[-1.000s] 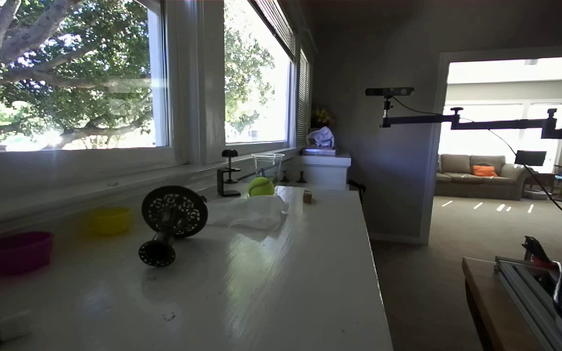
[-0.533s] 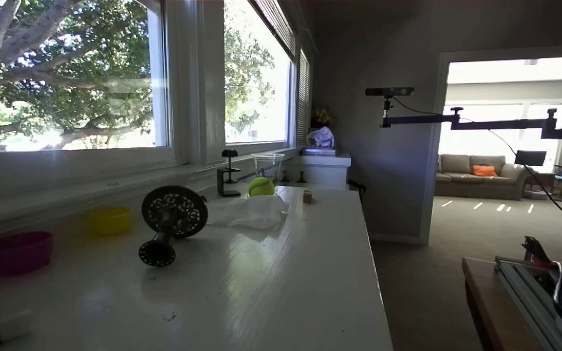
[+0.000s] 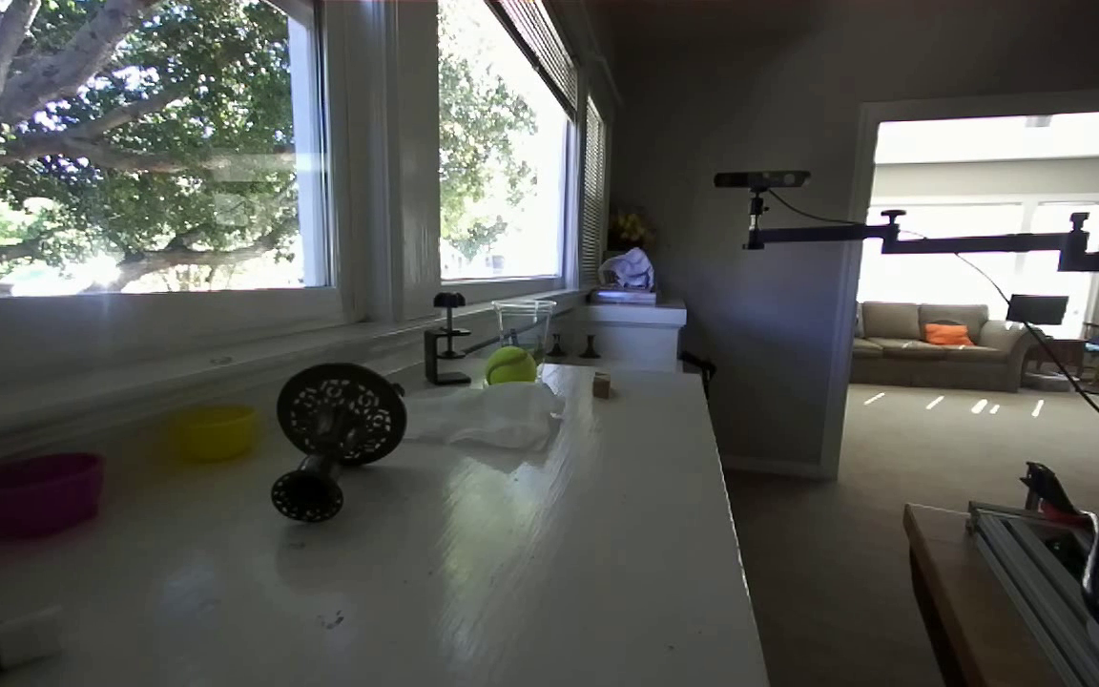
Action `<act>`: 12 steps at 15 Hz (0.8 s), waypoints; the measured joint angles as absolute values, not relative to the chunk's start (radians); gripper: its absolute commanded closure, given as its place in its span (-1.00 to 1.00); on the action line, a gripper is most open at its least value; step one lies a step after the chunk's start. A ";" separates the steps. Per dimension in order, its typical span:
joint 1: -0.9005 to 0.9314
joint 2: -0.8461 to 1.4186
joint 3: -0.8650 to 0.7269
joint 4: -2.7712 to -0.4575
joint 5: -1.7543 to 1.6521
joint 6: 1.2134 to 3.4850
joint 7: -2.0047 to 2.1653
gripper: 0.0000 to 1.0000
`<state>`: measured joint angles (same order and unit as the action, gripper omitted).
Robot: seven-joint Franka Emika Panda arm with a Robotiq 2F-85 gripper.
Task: Pull the white cord on the left side of the window on the left
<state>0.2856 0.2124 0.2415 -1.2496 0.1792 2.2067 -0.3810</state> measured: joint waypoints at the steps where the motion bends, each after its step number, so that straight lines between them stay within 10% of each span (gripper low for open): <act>1: 0.286 0.223 0.241 -1.240 0.179 2.201 -0.381 -0.43; 12: 0.288 0.290 0.241 -1.173 0.178 2.168 -0.381 0.99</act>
